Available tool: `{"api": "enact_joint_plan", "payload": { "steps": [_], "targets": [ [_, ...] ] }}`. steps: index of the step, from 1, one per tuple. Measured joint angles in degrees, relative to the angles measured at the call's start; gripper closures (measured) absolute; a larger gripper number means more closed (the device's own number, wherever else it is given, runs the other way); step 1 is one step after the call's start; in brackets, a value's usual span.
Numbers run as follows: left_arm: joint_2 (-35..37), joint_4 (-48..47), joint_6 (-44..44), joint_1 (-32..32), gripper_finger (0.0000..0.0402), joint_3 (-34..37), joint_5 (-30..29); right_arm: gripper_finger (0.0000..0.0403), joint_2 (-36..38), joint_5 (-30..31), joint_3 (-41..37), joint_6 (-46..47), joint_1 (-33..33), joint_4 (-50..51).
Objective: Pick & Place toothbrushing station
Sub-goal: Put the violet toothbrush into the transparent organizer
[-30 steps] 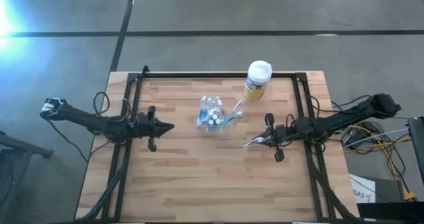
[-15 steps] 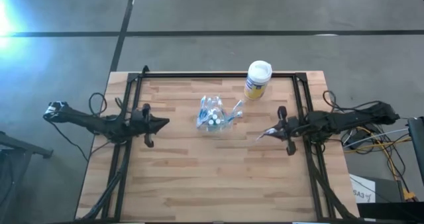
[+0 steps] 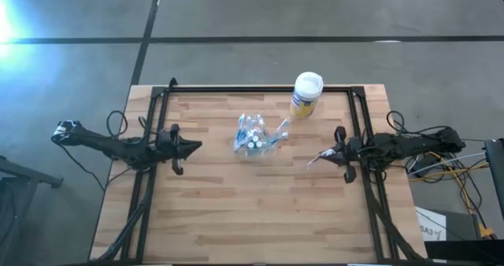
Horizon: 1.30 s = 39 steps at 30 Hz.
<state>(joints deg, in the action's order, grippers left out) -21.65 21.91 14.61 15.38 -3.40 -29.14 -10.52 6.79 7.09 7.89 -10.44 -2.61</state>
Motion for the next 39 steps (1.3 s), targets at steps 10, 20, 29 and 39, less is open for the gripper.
{"api": "enact_joint_plan", "payload": {
  "steps": [10,20,29,39],
  "targets": [
    [0.00,-0.02,-1.07,0.00,0.0396,0.00,-5.46,0.0390,-12.47,1.31,3.47,-0.83,0.00,-9.76],
    [-0.26,-0.21,-1.19,0.00,0.0384,0.00,-5.46,0.0390,-39.72,1.26,13.81,-6.67,5.15,-20.84],
    [-0.26,-0.20,-0.74,0.00,0.0395,1.14,-5.45,0.0390,-56.29,-4.91,20.13,-6.76,18.39,-30.13],
    [-0.26,-0.04,0.70,-0.01,0.0383,1.84,-5.45,0.0390,-71.18,-8.07,21.39,-3.65,21.60,-41.56]
  ]
}}
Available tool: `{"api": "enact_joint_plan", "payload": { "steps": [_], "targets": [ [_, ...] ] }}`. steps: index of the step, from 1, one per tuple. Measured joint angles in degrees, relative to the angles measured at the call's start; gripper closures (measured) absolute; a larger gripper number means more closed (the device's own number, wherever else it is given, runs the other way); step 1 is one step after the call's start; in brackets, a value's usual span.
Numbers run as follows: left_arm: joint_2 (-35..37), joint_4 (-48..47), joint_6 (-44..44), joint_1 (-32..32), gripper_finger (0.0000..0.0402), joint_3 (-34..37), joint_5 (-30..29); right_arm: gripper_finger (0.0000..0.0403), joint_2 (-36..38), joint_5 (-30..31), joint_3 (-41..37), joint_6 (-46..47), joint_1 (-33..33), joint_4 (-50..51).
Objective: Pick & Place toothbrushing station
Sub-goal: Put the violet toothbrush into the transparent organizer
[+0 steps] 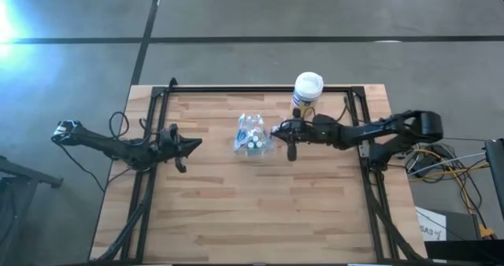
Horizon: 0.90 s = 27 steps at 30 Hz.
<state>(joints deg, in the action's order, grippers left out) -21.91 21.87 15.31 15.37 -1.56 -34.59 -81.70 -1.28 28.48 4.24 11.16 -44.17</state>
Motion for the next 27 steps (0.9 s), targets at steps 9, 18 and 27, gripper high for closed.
{"api": "enact_joint_plan", "payload": {
  "steps": [9,18,27],
  "targets": [
    [0.00,-0.01,1.22,0.00,0.0392,0.00,0.00,0.0390,-10.25,1.23,-1.54,-0.31,-0.03,-7.98],
    [0.00,-0.05,1.22,-0.01,0.0389,0.00,0.01,0.0353,-13.08,1.23,-1.48,1.55,0.00,-8.70],
    [0.00,-2.04,0.92,0.00,0.0384,0.00,0.02,0.0237,-2.56,1.27,-1.73,1.37,0.00,1.49]
  ]
}}
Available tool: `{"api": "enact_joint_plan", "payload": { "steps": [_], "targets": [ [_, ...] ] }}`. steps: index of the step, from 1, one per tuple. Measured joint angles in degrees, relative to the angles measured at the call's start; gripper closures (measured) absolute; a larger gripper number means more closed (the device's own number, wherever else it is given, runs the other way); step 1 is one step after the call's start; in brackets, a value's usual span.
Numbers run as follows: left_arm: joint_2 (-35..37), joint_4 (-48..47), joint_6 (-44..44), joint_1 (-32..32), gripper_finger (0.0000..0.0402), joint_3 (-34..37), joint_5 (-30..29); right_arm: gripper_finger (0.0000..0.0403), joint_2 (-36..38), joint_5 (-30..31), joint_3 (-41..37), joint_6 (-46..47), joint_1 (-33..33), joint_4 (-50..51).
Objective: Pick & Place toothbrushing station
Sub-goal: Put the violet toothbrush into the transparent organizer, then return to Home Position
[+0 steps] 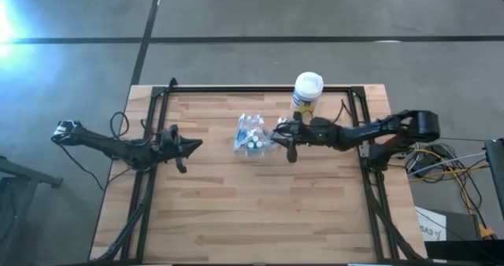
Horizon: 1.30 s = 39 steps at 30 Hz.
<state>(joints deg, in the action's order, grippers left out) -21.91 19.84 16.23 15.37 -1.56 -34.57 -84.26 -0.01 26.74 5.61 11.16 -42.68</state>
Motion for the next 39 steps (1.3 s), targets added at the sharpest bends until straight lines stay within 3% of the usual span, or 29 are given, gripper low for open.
{"api": "enact_joint_plan", "payload": {
  "steps": [6,14,19,27,32,39],
  "targets": [
    [0.02,-1.88,-1.22,0.00,0.0390,0.00,-0.01,0.0213,11.41,0.02,0.07,0.01,0.00,9.63],
    [0.91,-1.92,-5.57,0.01,0.0396,0.00,-0.15,0.0226,32.83,-3.70,-1.18,-2.43,-0.31,25.04],
    [3.72,-1.91,-10.74,0.00,0.0398,0.00,-0.07,0.0267,47.85,-4.71,-8.43,-1.20,-1.52,24.09],
    [8.92,-4.37,-14.92,0.01,0.0400,0.00,6.18,0.0385,66.66,-5.02,-21.71,2.53,-1.53,24.48],
    [10.72,-5.61,-15.94,0.01,0.0400,0.00,6.53,0.0394,73.71,-4.73,-26.28,3.51,-1.53,25.82],
    [11.08,-6.98,-16.53,0.01,0.0400,0.00,6.51,0.0394,78.66,-1.19,-26.23,2.17,-1.56,32.56]
  ]
}}
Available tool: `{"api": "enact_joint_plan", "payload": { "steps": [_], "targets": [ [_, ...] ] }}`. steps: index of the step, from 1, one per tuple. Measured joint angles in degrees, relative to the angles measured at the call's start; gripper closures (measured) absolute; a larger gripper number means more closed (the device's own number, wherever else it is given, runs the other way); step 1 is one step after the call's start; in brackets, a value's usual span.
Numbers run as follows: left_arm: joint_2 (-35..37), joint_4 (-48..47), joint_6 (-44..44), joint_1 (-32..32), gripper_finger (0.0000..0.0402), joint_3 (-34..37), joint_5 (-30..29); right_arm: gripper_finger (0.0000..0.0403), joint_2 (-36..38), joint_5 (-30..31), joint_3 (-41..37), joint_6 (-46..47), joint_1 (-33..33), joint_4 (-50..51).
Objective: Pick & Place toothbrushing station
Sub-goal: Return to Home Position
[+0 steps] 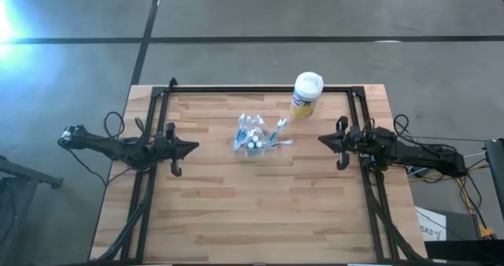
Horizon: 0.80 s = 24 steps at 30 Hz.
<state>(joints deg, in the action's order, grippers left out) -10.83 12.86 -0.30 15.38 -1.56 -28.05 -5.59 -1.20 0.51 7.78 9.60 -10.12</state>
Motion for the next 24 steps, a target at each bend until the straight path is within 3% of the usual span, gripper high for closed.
{"api": "enact_joint_plan", "payload": {
  "steps": [10,17,24],
  "targets": [
    [0.13,-1.93,0.33,1.39,0.0401,1.05,2.95,0.0394,0.73,0.22,0.00,-0.84,-6.13,1.67],
    [0.63,-1.85,0.19,1.68,0.0401,1.07,2.97,0.0394,0.64,11.75,0.00,-2.87,-12.76,1.82],
    [0.63,-1.85,0.47,1.66,0.0396,1.09,2.97,0.0394,0.71,13.19,0.00,-3.44,-13.85,1.78]
  ]
}}
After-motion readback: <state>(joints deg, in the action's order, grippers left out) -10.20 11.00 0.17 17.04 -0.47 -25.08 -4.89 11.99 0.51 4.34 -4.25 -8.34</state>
